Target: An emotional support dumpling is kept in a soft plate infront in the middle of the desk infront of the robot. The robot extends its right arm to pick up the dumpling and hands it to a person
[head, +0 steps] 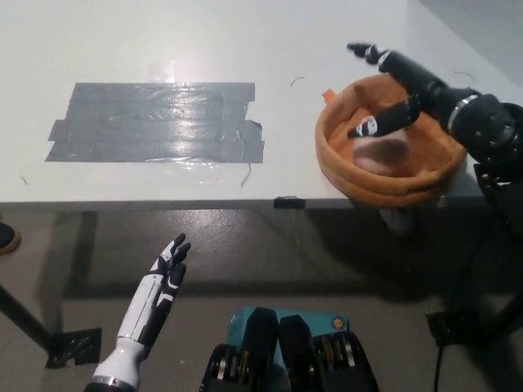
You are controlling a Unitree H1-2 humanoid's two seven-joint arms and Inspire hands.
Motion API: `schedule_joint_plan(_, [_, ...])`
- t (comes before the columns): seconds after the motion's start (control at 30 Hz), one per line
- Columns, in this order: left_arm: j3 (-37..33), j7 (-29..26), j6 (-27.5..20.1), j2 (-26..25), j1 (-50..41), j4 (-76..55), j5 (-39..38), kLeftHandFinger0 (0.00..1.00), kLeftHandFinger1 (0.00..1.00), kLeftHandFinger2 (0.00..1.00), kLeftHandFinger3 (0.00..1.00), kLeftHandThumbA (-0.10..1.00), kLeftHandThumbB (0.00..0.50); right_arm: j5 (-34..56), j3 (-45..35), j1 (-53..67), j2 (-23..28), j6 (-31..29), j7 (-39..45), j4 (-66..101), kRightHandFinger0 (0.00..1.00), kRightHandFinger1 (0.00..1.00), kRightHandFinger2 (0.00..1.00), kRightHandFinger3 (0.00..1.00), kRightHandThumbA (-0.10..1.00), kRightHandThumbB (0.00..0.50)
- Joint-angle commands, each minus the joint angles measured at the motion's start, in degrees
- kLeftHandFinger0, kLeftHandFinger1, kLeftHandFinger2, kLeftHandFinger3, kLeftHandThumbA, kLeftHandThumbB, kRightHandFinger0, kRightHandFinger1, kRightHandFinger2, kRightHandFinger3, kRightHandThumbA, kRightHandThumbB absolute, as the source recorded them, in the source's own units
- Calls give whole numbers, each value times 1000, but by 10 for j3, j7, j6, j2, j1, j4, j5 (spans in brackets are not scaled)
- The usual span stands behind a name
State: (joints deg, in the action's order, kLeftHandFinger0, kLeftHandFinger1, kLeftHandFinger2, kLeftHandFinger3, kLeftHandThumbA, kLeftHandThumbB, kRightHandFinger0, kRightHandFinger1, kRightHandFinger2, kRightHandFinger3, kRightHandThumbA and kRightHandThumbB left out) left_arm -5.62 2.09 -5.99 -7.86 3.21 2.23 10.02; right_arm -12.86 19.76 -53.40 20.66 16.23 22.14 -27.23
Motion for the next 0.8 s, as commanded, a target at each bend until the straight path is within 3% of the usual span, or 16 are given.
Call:
schedule_joint_plan(0.0, [4,-4,-5,1,4,-20,4,1000,1000,1000,1000,1000,69,9,7,-33,1,48,66,-4,1000,1000,1000,1000,1000,331])
schedule_joint_plan(0.07, [5,-5,-10,2,6,-16,3,1000,1000,1000,1000,1000,68,7,10,-31,0,63,71,-3,1000,1000,1000,1000,1000,356])
schedule_joint_plan(0.27, [4,-4,-19,-1,1,-14,2,1000,1000,1000,1000,1000,51,-4,24,-20,2,89,89,-1,1000,1000,1000,1000,1000,372])
schedule_joint_plan(0.43, [7,-4,-12,0,7,-15,0,1000,1000,1000,1000,1000,71,-7,25,-22,10,72,91,-9,1000,1000,1000,1000,1000,354])
schedule_joint_plan(0.6, [7,-5,-19,0,7,-9,1,1000,1000,1000,1000,1000,57,4,11,-20,14,75,95,-6,1000,1000,1000,1000,1000,372])
schedule_joint_plan(0.77, [7,-3,-11,-1,4,-15,0,1000,1000,1000,1000,1000,59,9,-12,-20,9,76,80,-4,1000,1000,1000,1000,1000,344])
